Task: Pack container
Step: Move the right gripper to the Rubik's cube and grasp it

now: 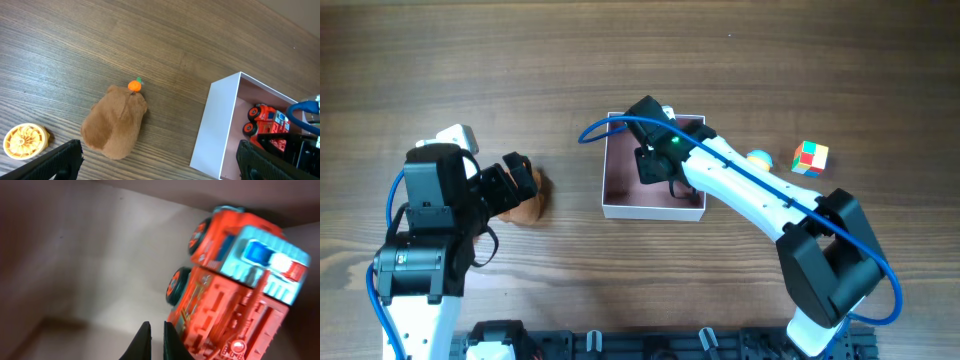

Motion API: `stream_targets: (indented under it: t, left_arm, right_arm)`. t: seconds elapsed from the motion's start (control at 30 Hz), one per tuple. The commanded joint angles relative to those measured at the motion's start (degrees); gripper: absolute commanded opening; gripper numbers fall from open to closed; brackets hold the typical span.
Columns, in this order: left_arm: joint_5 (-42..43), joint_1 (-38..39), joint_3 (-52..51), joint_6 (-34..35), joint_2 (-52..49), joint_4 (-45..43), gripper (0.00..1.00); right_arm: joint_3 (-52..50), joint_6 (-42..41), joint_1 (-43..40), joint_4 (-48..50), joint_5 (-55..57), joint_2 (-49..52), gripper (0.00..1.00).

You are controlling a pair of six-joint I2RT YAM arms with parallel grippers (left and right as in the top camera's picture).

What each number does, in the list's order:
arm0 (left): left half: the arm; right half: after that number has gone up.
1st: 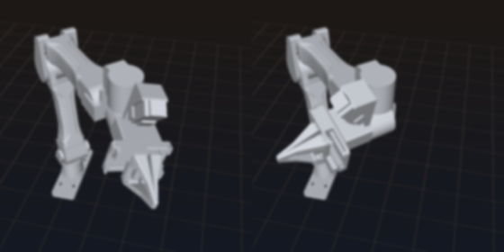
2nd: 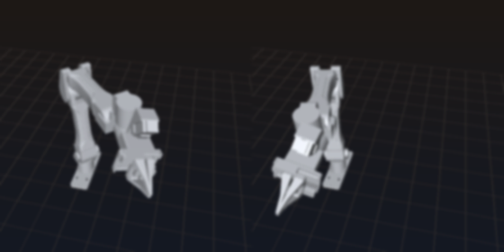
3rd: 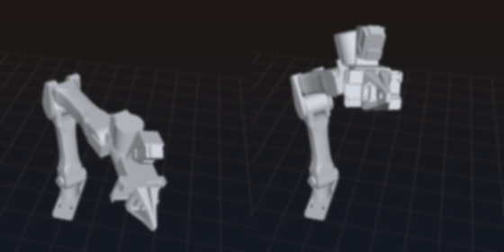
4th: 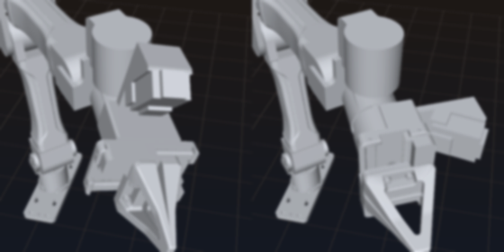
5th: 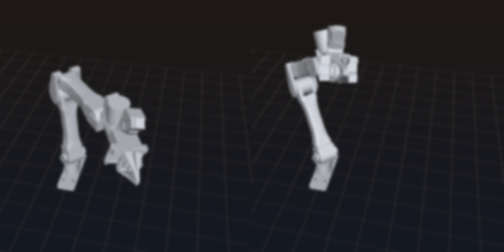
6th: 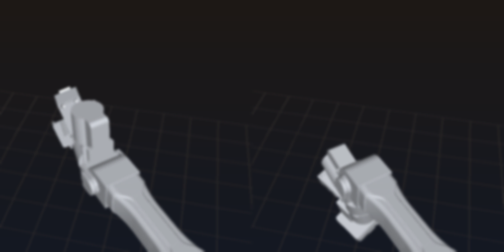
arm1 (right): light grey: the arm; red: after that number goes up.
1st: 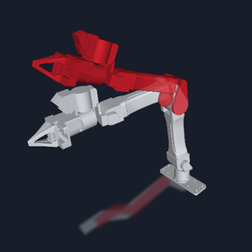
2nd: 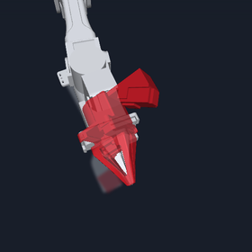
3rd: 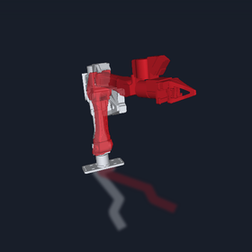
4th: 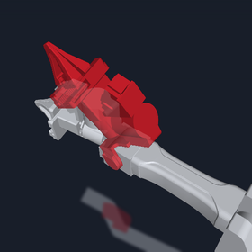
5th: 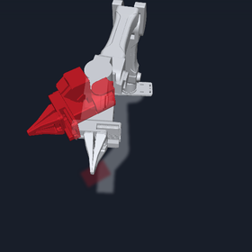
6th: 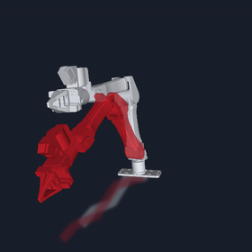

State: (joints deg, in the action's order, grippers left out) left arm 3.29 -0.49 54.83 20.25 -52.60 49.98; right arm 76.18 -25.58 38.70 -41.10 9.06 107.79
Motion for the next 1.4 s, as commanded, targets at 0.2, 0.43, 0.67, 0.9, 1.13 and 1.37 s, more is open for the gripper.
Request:
stream_targets:
  t: [0.2, 0.43, 0.67, 0.9, 1.13, 1.37]
  left_arm:
    - [-0.37, -0.42, 1.18, -0.5, 0.2, 0.04, 1.0]
    - [-0.37, -0.42, 1.18, -0.5, 0.17, 0.04, 1.0]
    - [-0.37, -0.42, 1.18, -0.5, 0.17, 0.04, 1.0]
    - [-0.35, -0.42, 1.18, -0.5, 0.17, 0.04, 1.0]
    - [-0.35, -0.42, 1.18, -0.5, 0.17, 0.11, 1.0]
    - [-0.35, -0.42, 1.18, -0.5, 0.17, 0.46, 1.0]
  right_arm:
    - [0.22, -2.84, -0.13, -0.46, 4.48, 0.74, 0.08]
    - [4.31, 2.03, -0.61, -5.73, -0.94, -8.96, 0.14]
    - [6.73, -0.07, -17.88, -14.43, 0.55, -29.03, 0.95]
    - [2.82, 0.13, -43.36, -19.82, -1.01, -24.65, 1.0]
    - [-0.94, 0.11, -46.49, -15.41, -1.42, -9.18, 1.0]
    - [-0.94, 3.39, -46.49, -12.07, -2.84, 2.1, 1.0]
